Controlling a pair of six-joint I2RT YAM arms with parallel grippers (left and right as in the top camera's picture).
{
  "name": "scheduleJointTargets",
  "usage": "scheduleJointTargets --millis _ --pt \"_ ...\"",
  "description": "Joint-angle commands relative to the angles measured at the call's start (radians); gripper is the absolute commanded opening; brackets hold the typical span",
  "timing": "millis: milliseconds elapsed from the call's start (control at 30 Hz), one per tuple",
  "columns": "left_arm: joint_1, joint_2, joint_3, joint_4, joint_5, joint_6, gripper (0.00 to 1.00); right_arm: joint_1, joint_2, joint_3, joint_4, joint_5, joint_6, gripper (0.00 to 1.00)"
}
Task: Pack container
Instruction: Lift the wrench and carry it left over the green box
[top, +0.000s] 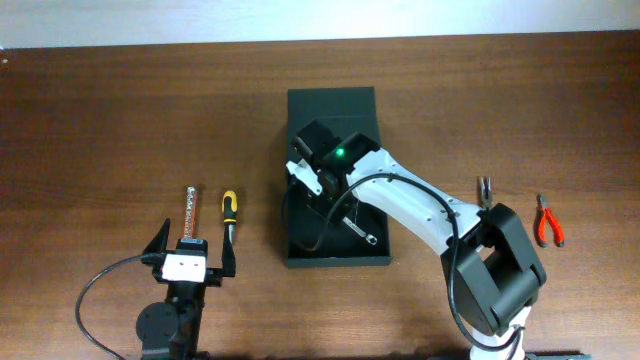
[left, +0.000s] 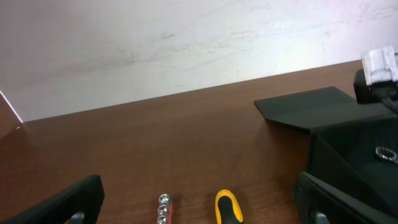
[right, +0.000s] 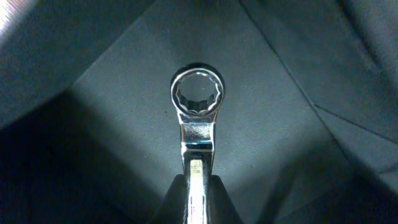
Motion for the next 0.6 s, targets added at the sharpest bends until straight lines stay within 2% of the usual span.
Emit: scheduleJointTargets --millis 0,567 --pt "0.004 -0.007 -0.003 -0.005 -0.003 0.013 0.99 0.004 0.013 -0.025 0.015 -0.006 0.009 0.05" --pt "0.004 -0.007 -0.003 -0.005 -0.003 0.013 0.99 0.003 0.013 -0.066 0.094 -0.01 0.062 0.06"
